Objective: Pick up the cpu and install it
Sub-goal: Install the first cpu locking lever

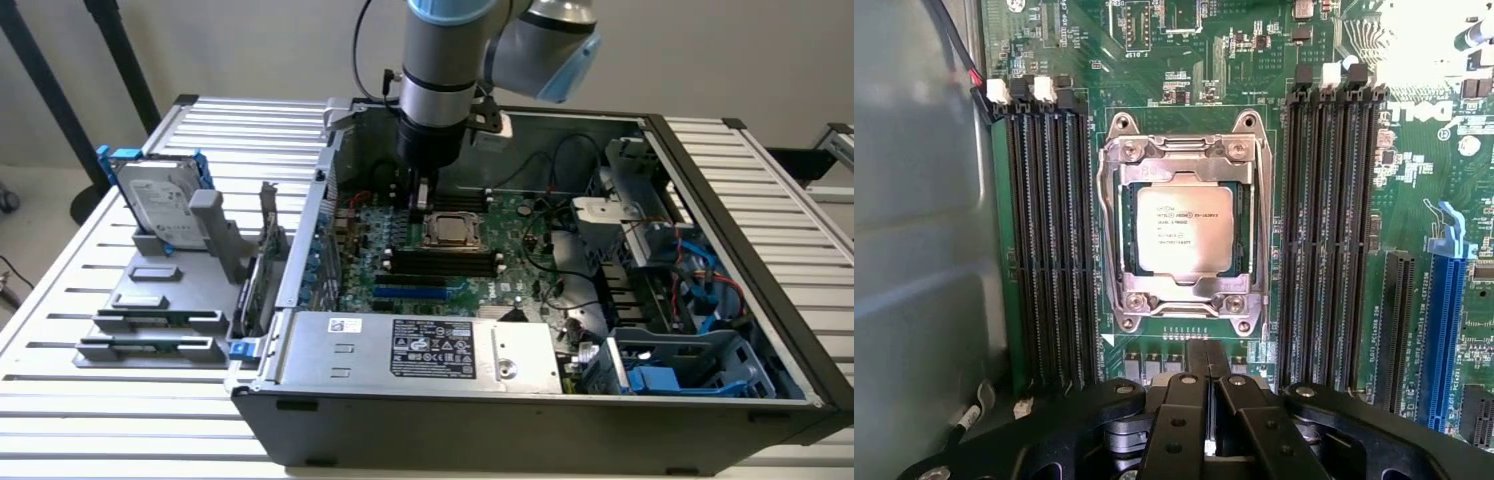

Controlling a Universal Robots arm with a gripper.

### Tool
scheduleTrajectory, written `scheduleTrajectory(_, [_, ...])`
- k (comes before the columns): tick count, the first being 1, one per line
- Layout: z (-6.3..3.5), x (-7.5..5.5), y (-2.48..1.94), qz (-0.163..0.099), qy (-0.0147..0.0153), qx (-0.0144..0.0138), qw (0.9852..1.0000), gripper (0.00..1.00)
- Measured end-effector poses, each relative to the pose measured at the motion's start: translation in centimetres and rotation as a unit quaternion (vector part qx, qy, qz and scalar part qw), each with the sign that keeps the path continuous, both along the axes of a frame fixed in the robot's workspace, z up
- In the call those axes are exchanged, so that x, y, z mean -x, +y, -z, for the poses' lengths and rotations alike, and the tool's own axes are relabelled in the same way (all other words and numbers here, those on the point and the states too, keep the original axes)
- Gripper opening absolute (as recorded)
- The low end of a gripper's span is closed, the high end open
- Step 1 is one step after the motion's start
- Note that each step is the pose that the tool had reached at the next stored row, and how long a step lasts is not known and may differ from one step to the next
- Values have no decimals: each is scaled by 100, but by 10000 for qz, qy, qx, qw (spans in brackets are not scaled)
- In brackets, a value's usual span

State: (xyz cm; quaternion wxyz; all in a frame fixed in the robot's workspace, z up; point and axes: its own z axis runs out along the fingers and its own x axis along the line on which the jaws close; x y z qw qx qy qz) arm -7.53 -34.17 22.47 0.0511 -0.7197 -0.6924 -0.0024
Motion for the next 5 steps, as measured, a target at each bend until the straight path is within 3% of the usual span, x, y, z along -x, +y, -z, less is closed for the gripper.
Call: scheduleTrajectory(5, [0, 0, 1, 0, 0, 2, 10000, 11])
